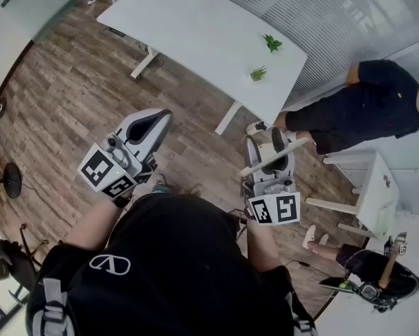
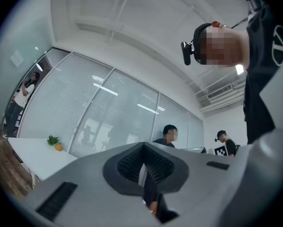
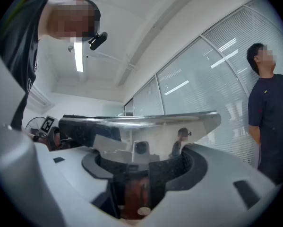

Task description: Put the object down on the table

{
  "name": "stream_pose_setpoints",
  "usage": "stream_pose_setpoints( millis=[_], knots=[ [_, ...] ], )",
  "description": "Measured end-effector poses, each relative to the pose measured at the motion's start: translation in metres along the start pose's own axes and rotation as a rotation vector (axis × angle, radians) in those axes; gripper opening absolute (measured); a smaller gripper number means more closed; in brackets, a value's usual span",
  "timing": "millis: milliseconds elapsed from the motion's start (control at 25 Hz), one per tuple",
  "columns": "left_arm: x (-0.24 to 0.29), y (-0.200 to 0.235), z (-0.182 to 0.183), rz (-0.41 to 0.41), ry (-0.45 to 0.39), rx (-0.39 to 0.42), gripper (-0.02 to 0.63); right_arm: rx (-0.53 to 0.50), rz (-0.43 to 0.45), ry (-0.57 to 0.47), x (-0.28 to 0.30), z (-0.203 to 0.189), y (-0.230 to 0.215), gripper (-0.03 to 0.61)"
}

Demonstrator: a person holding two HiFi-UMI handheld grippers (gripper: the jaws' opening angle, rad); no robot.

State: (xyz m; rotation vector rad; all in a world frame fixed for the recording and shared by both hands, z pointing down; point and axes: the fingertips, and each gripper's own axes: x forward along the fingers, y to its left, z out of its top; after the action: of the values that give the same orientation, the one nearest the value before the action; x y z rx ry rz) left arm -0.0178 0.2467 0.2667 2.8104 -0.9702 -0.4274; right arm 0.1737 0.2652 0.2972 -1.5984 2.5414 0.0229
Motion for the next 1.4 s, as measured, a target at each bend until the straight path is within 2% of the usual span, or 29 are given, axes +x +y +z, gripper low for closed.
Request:
stream_pose_setpoints(
  millis=[200, 360, 440, 560, 720, 800, 880, 1040, 1200, 1320, 1400],
  knots=[
    [0.002, -0.003, 0.001, 0.011, -0.008, 0.027, 0.005, -0.035, 0.008, -0.009, -0.001, 0.003, 0.002, 0.287],
    [0.005, -0.006, 0.010, 0.060, -0.029, 0.195, 0.005, -0.071, -0.014, -0.015, 0.000, 0.003, -0.002, 0.287],
    [0.008, -0.010, 0.011, 0.053, -0.040, 0.230, 0.005, -0.069, -0.020, -0.009, 0.001, 0.000, -0.005, 0.287],
    [0.006, -0.007, -0.005, 0.055, 0.008, 0.257, 0.005, -0.073, -0.029, -0.010, 0.002, -0.003, -0.008, 0.287],
    [0.010, -0.010, -0.004, 0.045, -0.021, 0.256, 0.005, -0.099, -0.033, -0.011, 0.005, -0.008, -0.006, 0.287],
    [0.004, -0.005, -0.021, 0.050, 0.035, 0.277, 0.005, -0.096, -0.028, -0.019, 0.008, -0.010, -0.005, 0.287],
    [0.005, -0.003, -0.026, 0.046, 0.045, 0.291, 0.005, -0.096, -0.040, -0.031, 0.012, -0.011, -0.005, 0.290],
    [0.019, 0.002, -0.014, 0.024, -0.033, 0.269, 0.005, -0.091, -0.067, -0.030, 0.027, -0.013, -0.005, 0.290],
    [0.018, 0.014, -0.013, -0.006, -0.051, 0.252, 0.005, -0.125, -0.063, -0.030, 0.045, -0.016, 0.010, 0.290],
    [0.008, 0.036, -0.031, -0.032, 0.025, 0.233, 0.005, -0.144, -0.062, -0.026, 0.062, -0.021, 0.025, 0.290],
    [0.008, 0.048, -0.028, -0.038, 0.013, 0.230, 0.005, -0.155, -0.064, -0.022, 0.073, -0.026, 0.033, 0.290]
  ],
)
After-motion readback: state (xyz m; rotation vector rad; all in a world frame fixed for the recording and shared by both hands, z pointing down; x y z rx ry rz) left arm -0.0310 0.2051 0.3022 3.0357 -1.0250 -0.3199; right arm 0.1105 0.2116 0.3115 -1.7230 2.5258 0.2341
